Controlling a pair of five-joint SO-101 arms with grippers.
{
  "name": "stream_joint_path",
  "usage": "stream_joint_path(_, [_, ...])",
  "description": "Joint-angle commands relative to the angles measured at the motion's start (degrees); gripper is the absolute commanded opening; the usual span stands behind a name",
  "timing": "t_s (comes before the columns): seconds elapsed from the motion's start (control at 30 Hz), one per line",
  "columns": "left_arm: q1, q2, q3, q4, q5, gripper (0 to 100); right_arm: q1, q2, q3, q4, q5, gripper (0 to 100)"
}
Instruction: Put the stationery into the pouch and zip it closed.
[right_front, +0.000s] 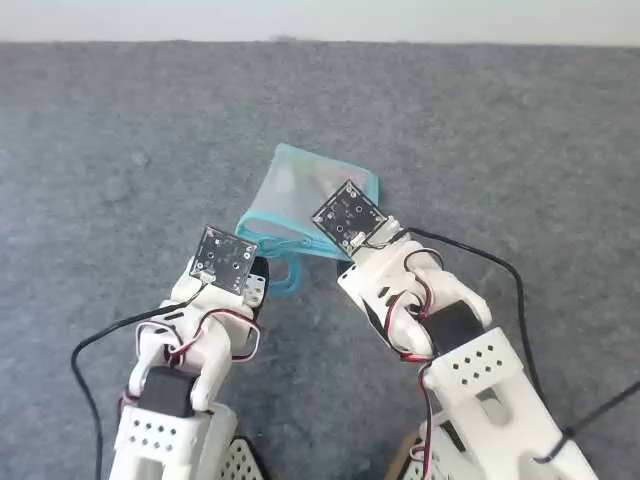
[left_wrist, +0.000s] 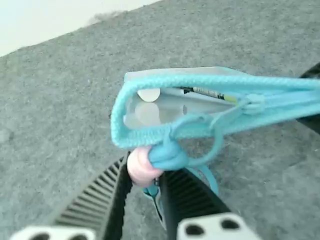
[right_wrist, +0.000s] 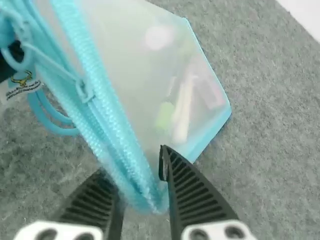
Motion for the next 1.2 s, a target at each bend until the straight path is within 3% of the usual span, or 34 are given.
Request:
stream_joint_path(0.0, [-1.8,1.5,-0.4,-1.1,1.1,1,2.3,0.0,-0.4,-0.3,0.5,0.6])
stream_joint_path(0.13, [-4.3,1.5,-0.7,-1.6,1.0,1,2.6,4.5,-0.5,-1.7,0.6,0.6])
stream_joint_path(0.4, [-17.0,1.6,-1.6,-5.1,1.2,1,7.5,13.3,-1.0,-7.9,2.5,0.6])
stream_joint_path(0.67, [-18.5,1.6,2.2,-11.1,1.3,1,16.0,15.1,-1.0,-11.6,2.0,0.6])
stream_joint_path(0.93, [-18.3,1.6,2.9,-11.6,1.3,5,20.7,15.0,-1.0,-11.6,-10.4,1.2])
stream_joint_path(1.03, [-14.5,1.6,4.2,-11.3,1.1,14,23.0,14.5,-1.0,-11.6,-15.8,8.5])
stream_joint_path(1.17, [-10.0,1.5,5.9,-11.3,1.0,21,23.7,14.5,-0.9,-11.3,-16.4,28.2])
